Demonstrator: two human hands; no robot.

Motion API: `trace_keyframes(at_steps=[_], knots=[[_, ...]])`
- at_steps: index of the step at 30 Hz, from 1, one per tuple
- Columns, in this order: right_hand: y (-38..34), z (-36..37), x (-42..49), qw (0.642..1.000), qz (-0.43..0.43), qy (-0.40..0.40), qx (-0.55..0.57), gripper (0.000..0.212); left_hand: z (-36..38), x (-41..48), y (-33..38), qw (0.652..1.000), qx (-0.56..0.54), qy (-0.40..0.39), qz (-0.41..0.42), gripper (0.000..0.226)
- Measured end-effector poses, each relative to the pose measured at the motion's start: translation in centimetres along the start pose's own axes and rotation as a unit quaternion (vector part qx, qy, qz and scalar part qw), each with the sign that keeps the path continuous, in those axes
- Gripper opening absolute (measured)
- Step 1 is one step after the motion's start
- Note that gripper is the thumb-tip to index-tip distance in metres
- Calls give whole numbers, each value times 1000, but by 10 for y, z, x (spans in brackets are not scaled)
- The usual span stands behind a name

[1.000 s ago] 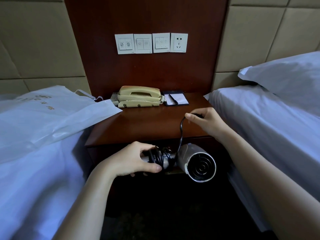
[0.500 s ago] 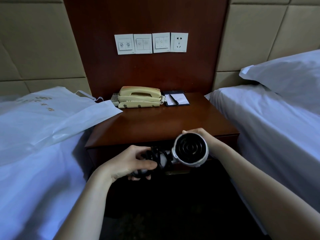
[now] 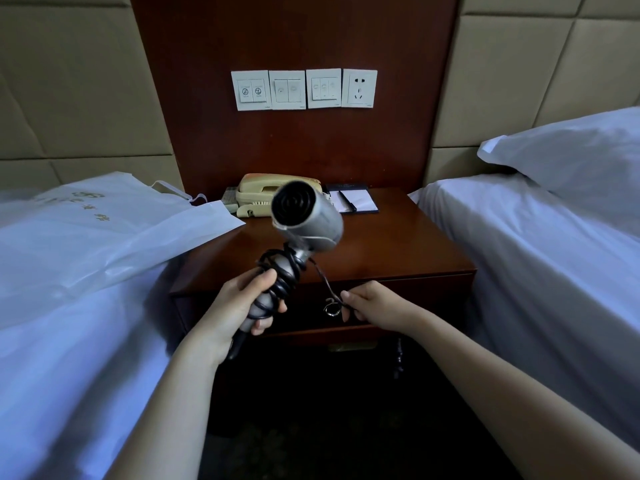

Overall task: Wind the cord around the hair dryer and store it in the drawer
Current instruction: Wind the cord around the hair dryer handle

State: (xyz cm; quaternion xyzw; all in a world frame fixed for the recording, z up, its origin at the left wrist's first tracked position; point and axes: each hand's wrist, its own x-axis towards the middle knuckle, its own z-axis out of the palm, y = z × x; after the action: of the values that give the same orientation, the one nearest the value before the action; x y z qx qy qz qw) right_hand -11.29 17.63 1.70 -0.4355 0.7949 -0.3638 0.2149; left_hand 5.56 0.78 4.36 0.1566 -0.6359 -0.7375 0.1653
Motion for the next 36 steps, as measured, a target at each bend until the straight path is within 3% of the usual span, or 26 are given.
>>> trace_keyframes(at_steps=[3,9,11,14,18,23,25,28,32,34,36], knots=[[-12,1,-3,1000,-14,4,-14,44,-1,2,-1,997,-13,69,-17,29],[-62,10,-21,981,-110,-7,-158,32,2,2,1,989,12,147,-2,23],[-77,12,-30,967,-115,-34,-227,22,1,2,0,985,57,162,1,31],[-95,8,-43,940,-105,-37,-323,23,0,1,-3,975,132,179,8,51],[-114,-4,-53,906,-143,33,-398,23,3,3,-2,955,229,185,19,61],[-125,-14,-54,788,-223,184,-544,20,7,1,1,925,354,138,-11,66],[-119,-15,-49,776,-236,227,-539,20,9,0,3,900,421,115,-8,63],[-105,-22,-40,784,-258,224,-518,21,11,-5,8,875,480,60,-10,59],[-102,-43,-41,807,-190,299,-473,43,15,-15,17,893,448,-36,-23,55],[-102,-54,-42,866,-130,274,-397,45,16,-19,23,903,419,-88,-44,50],[-95,-65,-39,943,-108,193,-249,41,15,-23,27,901,405,-145,-61,47]])
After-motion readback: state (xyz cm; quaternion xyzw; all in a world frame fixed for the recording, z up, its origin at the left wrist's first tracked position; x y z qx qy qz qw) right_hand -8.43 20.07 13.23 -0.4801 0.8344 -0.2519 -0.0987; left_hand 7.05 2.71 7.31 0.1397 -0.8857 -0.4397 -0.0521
